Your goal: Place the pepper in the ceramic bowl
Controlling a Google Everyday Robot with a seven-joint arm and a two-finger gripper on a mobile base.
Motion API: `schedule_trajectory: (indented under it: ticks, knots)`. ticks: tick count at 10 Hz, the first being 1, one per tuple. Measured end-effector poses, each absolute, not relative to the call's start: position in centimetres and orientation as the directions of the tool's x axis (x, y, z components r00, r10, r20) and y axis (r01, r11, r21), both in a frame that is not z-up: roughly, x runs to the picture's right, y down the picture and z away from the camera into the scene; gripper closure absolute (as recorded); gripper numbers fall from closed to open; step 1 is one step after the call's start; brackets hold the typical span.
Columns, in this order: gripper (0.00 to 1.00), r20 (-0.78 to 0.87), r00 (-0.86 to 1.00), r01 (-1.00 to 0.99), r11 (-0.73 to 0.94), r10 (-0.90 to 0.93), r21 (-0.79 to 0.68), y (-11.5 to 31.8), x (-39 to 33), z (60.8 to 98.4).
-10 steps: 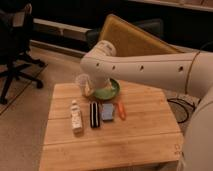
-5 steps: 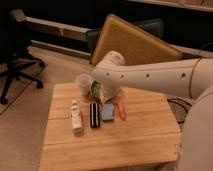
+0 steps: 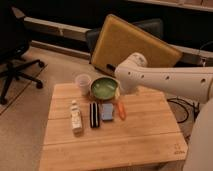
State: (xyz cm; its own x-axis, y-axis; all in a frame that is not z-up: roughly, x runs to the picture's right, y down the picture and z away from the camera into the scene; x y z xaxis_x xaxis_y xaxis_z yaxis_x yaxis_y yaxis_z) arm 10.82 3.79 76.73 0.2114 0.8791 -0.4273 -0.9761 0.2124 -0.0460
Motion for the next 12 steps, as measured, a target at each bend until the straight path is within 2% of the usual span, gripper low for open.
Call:
schedule_trajectory:
  ticks: [5, 8, 12]
  knots:
    - [0.35, -0.434, 0.190, -0.980, 0.195, 0.881, -0.033, 4.9, 11.2, 77.1]
    - [0.35, -0.436, 0.135, -0.990, 0.099, 0.890, -0.103, 6.2, 12.6, 80.1]
    - [0.35, -0.462, 0.163, -0.976, 0.074, 0.872, -0.206, 7.8, 14.6, 84.7]
